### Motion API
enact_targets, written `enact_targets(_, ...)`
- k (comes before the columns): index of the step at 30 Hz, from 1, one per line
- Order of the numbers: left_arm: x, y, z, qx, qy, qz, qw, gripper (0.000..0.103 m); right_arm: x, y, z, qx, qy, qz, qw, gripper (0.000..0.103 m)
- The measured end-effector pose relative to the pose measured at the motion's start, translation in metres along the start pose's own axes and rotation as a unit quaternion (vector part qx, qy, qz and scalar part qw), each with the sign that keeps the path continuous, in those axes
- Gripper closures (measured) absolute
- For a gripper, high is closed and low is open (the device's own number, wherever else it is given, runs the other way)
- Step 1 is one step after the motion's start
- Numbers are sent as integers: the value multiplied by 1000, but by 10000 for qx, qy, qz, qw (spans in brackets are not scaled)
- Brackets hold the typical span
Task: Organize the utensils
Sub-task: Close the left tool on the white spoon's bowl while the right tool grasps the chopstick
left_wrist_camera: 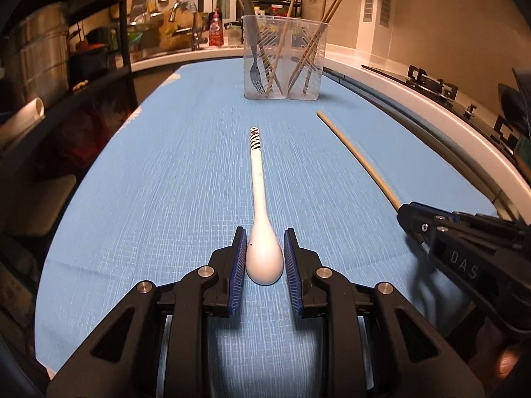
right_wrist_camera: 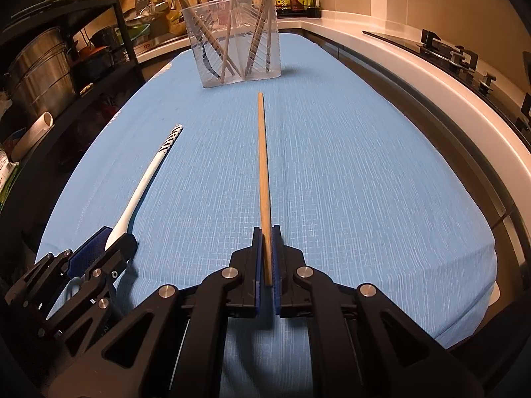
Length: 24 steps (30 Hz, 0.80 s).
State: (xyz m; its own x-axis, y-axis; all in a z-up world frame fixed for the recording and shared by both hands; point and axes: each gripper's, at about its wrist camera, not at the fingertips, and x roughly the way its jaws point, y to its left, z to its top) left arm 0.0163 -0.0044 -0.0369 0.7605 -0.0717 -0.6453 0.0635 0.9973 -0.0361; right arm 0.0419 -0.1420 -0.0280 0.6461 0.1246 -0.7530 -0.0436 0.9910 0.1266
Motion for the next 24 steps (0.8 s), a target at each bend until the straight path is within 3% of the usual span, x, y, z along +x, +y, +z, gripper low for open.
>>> enact_targets(13, -4, -2, -6, -35, -326, 111, 9994, 79, 0, -1, 0, -6, -1, 3, 10000, 98)
enact_targets(24, 8, 7, 23, -278, 275, -67, 9992, 79, 3, -2, 3, 82, -12, 7, 10000, 96)
